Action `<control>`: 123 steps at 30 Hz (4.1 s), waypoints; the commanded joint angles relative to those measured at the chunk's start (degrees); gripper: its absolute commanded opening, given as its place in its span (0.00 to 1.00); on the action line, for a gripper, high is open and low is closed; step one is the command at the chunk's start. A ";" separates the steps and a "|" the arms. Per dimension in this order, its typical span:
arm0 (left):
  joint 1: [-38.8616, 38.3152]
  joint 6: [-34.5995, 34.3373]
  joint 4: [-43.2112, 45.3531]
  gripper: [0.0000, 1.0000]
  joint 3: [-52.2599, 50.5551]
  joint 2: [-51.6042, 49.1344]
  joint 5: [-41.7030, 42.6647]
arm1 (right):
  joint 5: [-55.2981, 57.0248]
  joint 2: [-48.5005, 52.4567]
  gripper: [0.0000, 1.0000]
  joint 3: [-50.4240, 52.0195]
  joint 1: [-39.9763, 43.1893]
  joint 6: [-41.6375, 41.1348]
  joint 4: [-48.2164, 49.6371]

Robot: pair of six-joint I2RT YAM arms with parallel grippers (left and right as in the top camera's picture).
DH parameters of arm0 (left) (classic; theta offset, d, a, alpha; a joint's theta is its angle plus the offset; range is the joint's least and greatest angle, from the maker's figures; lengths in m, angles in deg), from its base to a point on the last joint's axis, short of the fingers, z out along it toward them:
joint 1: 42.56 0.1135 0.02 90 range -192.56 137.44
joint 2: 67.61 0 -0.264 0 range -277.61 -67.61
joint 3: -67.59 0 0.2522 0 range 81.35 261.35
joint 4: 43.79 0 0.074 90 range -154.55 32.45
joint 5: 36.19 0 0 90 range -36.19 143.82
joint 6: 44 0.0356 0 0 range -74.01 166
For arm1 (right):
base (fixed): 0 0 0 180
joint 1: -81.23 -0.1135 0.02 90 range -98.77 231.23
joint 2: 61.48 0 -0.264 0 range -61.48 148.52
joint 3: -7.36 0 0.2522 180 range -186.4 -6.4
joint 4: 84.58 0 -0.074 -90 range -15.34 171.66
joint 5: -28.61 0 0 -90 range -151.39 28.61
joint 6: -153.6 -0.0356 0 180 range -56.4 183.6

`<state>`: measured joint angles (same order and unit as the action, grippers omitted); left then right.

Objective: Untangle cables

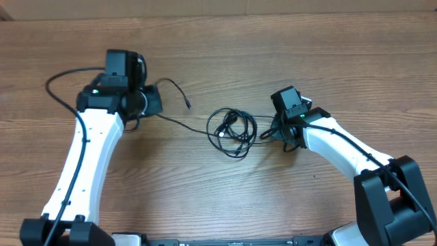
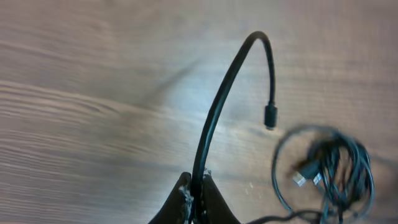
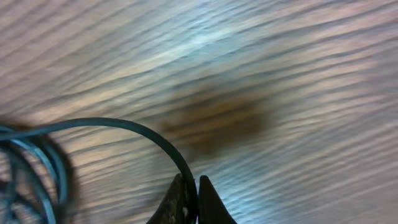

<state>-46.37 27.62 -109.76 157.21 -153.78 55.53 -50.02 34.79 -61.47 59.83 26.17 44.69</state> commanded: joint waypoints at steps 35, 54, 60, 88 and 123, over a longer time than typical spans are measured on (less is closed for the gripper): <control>-26.36 -11.45 11.06 0.26 3.72 -21.38 15.41 | -9.16 -14.62 0.86 -8.02 9.05 13.70 -6.16; -35.71 -40.61 8.92 0.41 2.40 -23.23 -6.27 | -9.20 -14.62 0.93 -8.02 9.44 13.70 -9.49; -35.78 -41.24 12.63 0.40 0.66 -23.26 -6.75 | -9.22 -14.62 0.93 -8.02 9.44 13.70 -9.92; -34.73 -10.54 11.74 0.04 11.37 -21.14 1.46 | -25.03 -14.62 0.99 -8.02 9.44 22.10 -7.91; -28.37 -8.13 0.59 0.04 13.25 -8.28 -1.55 | -25.24 -11.02 0.04 -7.96 11.39 16.57 -2.64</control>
<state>-78.04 21.50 -106.50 169.27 -164.36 64.32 -84.07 23.47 -67.98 68.87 47.09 42.83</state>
